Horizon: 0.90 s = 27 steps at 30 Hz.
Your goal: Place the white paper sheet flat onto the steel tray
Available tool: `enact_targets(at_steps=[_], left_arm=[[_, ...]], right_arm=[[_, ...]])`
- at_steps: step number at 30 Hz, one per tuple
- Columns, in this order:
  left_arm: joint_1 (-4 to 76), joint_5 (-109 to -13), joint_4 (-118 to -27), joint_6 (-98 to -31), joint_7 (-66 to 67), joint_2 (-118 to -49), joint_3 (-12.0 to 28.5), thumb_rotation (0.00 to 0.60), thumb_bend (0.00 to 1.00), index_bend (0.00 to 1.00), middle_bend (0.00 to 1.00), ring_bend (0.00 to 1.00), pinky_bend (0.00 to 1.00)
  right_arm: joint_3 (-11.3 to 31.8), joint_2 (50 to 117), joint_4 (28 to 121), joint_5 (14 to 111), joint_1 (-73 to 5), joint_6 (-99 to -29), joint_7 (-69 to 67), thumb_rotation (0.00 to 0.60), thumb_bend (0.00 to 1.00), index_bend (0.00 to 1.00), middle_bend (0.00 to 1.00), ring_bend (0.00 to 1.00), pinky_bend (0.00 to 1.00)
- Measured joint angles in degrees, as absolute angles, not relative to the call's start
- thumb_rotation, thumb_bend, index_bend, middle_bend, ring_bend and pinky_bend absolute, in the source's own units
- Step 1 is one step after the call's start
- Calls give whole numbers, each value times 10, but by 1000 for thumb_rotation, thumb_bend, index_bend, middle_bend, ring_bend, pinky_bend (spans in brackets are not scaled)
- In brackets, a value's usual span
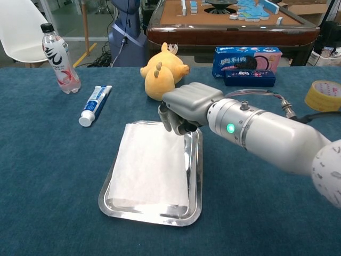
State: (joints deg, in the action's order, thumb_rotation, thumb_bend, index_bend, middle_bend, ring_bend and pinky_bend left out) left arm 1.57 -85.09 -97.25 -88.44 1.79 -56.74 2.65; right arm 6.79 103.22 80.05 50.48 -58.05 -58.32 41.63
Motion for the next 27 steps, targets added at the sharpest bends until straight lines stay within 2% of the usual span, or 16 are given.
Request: enact_targets(at_steps=[16, 27], left_arm=[[13, -859, -977, -888, 1, -558, 24, 600, 23, 256, 141, 82, 358], [13, -862, -978, -888, -1, -559, 23, 600, 24, 256, 141, 82, 358]], right_arm=[[79, 1099, 684, 517, -583, -533, 412, 600, 1000, 515, 1000, 1000, 1000], [84, 1102, 681, 518, -574, -529, 427, 600, 1000, 514, 1000, 1000, 1000]])
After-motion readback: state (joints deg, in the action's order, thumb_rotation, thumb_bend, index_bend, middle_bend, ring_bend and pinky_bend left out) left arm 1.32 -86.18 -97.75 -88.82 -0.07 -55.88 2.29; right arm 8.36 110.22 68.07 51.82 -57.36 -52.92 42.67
